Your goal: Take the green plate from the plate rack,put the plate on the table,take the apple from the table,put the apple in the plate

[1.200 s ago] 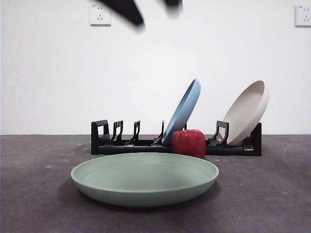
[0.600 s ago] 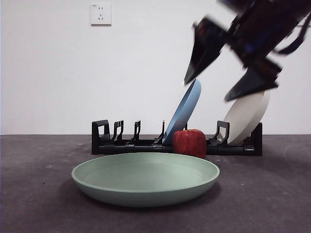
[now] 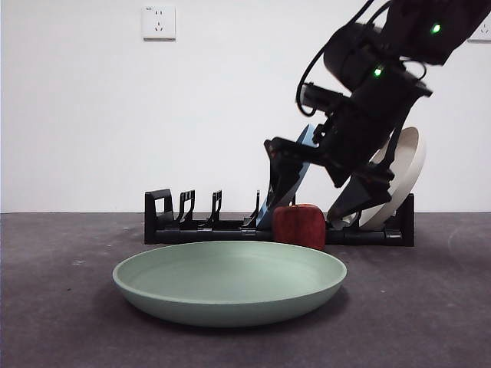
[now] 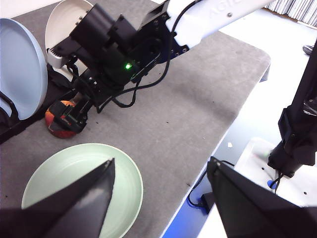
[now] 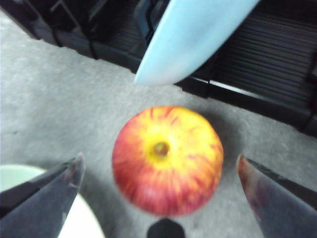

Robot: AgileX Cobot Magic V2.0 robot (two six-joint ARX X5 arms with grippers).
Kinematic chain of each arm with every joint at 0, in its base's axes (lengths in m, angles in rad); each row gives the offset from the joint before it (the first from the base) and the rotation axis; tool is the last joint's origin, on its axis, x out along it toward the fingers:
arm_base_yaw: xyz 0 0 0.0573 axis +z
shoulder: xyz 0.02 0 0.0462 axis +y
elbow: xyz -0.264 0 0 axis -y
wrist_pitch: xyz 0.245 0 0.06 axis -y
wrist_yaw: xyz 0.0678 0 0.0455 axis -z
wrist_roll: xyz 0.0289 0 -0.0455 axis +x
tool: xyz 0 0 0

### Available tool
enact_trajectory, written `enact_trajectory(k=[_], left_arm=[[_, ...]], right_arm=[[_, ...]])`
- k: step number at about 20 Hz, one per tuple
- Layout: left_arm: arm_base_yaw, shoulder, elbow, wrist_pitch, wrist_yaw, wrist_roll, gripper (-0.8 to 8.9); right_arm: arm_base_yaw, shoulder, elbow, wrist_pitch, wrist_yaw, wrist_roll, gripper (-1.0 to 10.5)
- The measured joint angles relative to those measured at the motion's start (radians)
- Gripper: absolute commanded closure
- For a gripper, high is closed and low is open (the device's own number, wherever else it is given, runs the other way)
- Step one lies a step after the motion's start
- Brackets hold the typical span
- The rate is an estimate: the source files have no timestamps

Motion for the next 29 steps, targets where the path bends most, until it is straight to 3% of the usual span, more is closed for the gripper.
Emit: enact_trajectory(k=[6, 9, 12, 14, 19, 25, 29], left_arm=[[0.0, 0.0, 0.0, 0.0, 0.0, 0.0, 4.99], [0.0, 0.0, 0.0, 0.0, -0.002, 0.0, 4.99], [0.0, 0.0, 0.0, 0.0, -0.002, 0.0, 4.99], [0.0, 0.0, 0.0, 0.0, -0.002, 0.0, 4.99], [0.0, 0.0, 0.0, -0.001, -0.002, 0.0, 4.99], [0.0, 0.0, 0.0, -0.002, -0.002, 0.0, 4.99], [0.0, 0.0, 0.0, -0.002, -0.004, 0.0, 4.99]], right_arm=[[0.0, 0.044, 0.006, 0.048, 0.022, 0.0, 2.0], [0.0, 0.048, 0.007, 0.057, 0.022, 0.0, 4.4], [0.0, 0.048, 0.007, 0.056, 0.022, 0.0, 4.9], [0.0, 0.048, 0.007, 0.055, 0.022, 0.0, 6.6], [-0.003, 0.048, 0.014, 0.061, 0.025, 0.0, 9.6], [0.0, 0.024, 0.015, 0.006, 0.023, -0.003, 9.6], [0.06, -0.141, 0.014, -0.116, 0.02, -0.027, 9.6]])
